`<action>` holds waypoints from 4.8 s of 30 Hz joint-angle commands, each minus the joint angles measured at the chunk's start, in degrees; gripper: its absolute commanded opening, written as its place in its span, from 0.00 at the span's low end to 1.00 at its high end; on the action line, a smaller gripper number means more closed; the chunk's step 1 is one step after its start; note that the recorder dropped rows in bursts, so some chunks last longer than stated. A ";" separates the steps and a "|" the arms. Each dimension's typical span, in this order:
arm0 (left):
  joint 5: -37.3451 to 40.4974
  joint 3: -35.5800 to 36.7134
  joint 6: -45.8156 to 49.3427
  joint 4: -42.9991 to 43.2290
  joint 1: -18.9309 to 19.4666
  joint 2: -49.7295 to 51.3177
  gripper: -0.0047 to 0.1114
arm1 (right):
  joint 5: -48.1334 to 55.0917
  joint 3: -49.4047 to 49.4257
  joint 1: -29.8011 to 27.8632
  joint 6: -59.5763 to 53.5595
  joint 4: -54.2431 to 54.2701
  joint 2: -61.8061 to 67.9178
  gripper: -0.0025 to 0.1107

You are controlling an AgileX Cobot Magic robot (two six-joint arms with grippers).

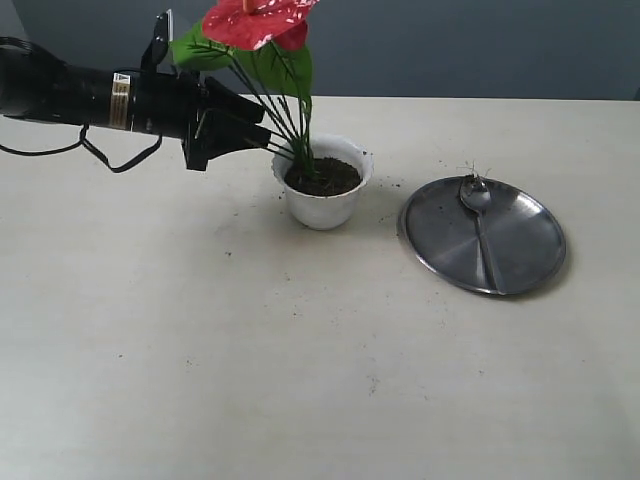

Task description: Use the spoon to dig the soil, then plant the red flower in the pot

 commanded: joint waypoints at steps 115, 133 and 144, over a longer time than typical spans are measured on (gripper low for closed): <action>3.79 3.29 -7.94 4.57 1.72 1.61 0.45 | -0.58 0.27 -0.15 -0.06 -0.30 -0.18 0.02; 11.10 6.17 -10.64 4.57 1.33 1.61 0.45 | -0.58 0.27 -0.15 -0.06 -0.30 -0.18 0.02; 10.05 6.30 -13.48 4.57 3.38 1.61 0.45 | -0.58 0.27 -0.15 -0.06 -0.30 -0.18 0.02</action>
